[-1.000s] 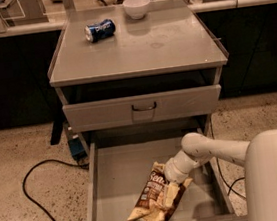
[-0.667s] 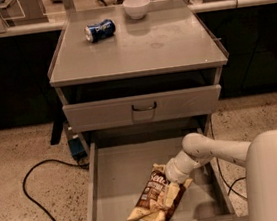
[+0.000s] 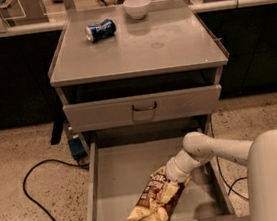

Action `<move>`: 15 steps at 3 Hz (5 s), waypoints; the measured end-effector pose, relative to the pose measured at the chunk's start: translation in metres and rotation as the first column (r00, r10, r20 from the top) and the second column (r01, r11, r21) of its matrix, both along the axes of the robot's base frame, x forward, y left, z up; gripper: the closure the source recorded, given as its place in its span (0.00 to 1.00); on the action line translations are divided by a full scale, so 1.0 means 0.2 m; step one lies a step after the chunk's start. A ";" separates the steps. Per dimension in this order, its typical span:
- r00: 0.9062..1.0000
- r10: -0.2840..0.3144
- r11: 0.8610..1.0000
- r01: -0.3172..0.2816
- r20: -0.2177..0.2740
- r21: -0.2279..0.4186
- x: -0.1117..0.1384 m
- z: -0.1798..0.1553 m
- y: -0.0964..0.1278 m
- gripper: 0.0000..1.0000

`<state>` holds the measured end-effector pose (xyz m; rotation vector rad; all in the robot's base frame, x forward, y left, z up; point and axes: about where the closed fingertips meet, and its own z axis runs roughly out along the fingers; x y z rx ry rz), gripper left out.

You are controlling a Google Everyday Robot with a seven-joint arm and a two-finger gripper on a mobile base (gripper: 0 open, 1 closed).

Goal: Pick brown chip bag from middle drawer and place on counter

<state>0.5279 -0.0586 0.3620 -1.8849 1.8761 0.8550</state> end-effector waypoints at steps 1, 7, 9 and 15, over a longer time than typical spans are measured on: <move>1.000 0.000 1.000 0.000 0.000 0.000 0.00 0.02 0.00 0.88; 0.936 0.020 0.985 -0.078 0.352 0.151 0.41 2.16 0.32 1.00; 0.929 0.041 0.990 -0.088 0.367 0.111 0.47 2.34 0.35 1.00; 0.542 -0.095 0.993 0.116 0.835 0.038 1.36 3.10 0.09 1.00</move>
Offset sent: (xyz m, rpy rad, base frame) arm 0.0119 0.0384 0.2269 0.1091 -0.1280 -0.0171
